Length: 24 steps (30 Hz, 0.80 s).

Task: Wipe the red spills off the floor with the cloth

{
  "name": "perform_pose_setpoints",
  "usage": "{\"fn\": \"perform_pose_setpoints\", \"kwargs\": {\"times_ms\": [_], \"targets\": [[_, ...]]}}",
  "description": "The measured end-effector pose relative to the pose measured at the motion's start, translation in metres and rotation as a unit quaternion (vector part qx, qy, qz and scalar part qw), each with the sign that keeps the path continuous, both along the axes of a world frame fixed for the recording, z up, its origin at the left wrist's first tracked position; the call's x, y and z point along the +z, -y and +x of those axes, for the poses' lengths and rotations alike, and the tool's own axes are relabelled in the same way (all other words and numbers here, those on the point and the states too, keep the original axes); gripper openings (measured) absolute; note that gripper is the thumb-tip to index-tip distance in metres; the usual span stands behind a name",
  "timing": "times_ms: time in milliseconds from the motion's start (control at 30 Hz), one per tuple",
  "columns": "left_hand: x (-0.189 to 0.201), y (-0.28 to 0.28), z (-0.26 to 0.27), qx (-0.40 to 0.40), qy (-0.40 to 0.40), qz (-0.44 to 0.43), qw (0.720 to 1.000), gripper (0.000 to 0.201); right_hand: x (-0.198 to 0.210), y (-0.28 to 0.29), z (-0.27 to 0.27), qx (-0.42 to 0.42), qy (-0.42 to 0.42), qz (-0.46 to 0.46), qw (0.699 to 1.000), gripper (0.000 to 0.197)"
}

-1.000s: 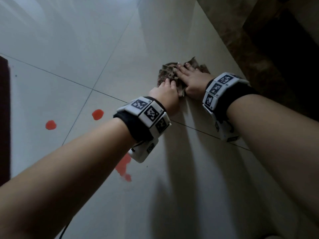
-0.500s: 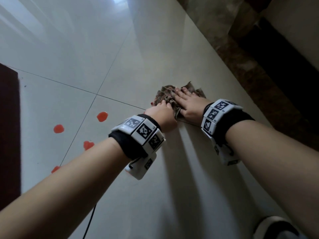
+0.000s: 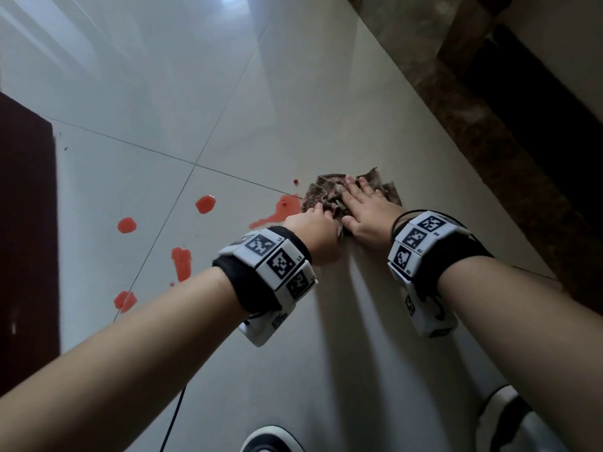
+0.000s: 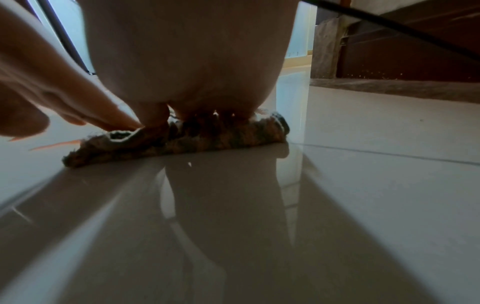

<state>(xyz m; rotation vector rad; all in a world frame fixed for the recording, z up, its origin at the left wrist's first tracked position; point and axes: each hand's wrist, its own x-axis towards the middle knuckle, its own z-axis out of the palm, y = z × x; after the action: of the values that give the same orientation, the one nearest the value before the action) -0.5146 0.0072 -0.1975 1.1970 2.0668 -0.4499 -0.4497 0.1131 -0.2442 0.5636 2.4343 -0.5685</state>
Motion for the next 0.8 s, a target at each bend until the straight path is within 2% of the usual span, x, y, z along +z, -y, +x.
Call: {"fn": "perform_pose_setpoints", "kwargs": {"times_ms": [467,800], "targets": [[-0.012,0.047,0.014,0.026,-0.026,-0.016,0.999,0.079,0.0,0.039,-0.022,0.066,-0.011,-0.009,0.998,0.063],[-0.009,0.07,0.004,0.037,-0.018,-0.007,0.999,0.081,-0.003,0.054,-0.035,0.117,-0.026,-0.003,0.993,0.063]]}}
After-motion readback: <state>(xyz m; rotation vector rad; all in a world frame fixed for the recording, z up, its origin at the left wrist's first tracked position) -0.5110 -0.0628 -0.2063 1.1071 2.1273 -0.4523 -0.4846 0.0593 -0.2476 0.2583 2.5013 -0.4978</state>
